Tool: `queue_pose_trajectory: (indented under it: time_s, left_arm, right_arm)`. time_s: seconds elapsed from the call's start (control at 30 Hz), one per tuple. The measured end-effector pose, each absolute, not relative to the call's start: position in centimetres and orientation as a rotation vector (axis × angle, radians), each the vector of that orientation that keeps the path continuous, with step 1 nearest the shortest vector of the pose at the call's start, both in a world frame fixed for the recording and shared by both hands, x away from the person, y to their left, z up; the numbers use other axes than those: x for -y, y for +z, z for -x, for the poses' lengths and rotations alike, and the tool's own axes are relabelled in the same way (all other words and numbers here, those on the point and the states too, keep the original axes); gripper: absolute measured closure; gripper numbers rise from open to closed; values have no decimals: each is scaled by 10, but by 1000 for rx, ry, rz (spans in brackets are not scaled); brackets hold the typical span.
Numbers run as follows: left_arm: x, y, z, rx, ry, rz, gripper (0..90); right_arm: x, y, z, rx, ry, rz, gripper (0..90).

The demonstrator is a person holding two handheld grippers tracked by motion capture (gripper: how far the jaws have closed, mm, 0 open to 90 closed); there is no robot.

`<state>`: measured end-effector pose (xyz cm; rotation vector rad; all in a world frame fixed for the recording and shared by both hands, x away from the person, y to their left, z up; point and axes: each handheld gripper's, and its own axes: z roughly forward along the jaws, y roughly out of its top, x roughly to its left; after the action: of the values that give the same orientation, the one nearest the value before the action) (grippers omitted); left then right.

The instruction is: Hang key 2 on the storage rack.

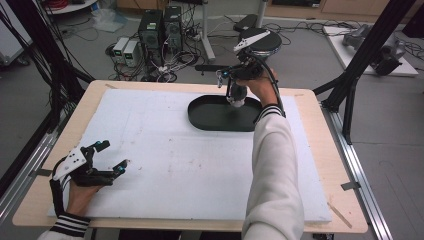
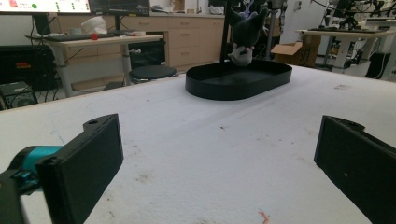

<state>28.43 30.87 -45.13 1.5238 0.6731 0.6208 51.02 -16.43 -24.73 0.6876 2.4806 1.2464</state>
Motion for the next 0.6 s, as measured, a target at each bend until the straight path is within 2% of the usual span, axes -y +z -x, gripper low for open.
queue_pose_trajectory:
  time_s: [0.6]
  left_arm:
    - [-309, -451, -284, -675, 619, -1520, 17]
  right_arm:
    - [162, -259, -522, -2495, 1185, -739, 883]
